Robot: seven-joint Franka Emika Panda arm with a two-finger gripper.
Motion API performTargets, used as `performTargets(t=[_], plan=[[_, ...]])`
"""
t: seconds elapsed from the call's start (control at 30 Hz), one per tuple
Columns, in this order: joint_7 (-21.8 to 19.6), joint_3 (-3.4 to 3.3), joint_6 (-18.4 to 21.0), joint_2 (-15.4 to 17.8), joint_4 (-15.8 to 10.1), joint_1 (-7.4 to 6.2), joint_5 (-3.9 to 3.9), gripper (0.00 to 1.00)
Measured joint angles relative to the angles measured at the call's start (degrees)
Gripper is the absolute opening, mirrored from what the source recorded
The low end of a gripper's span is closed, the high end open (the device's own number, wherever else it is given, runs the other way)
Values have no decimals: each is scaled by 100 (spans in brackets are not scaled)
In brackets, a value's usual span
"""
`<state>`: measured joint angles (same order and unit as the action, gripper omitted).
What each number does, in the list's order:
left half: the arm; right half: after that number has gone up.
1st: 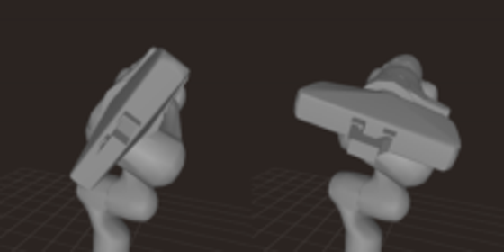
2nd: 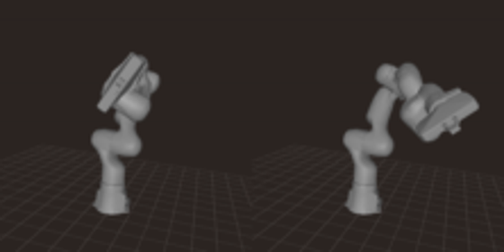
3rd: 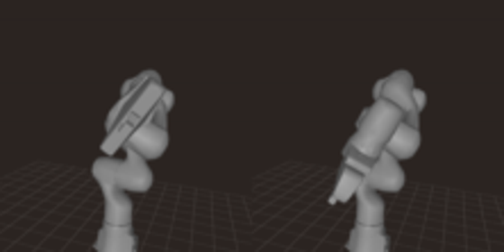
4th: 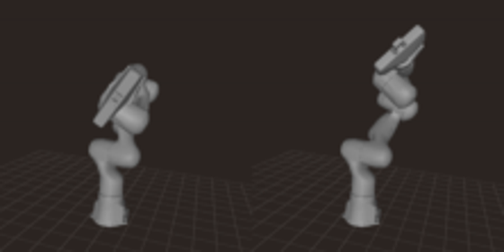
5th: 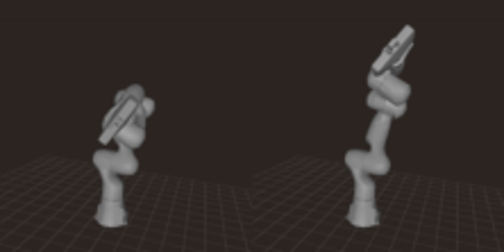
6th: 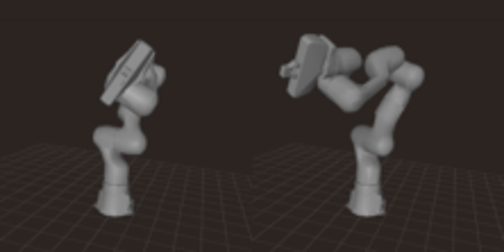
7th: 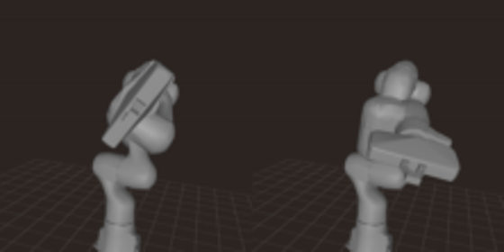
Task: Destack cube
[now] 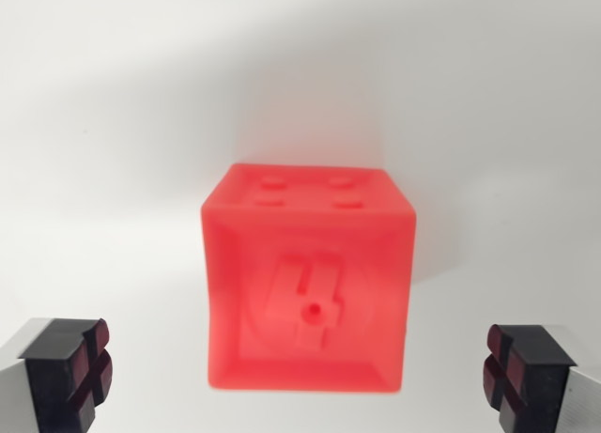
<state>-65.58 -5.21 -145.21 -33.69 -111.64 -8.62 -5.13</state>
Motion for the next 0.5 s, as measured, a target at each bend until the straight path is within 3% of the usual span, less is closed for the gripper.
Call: performTargets(t=[0.5], plan=[[-50, -90, 633, 710, -67, -66, 83, 100]])
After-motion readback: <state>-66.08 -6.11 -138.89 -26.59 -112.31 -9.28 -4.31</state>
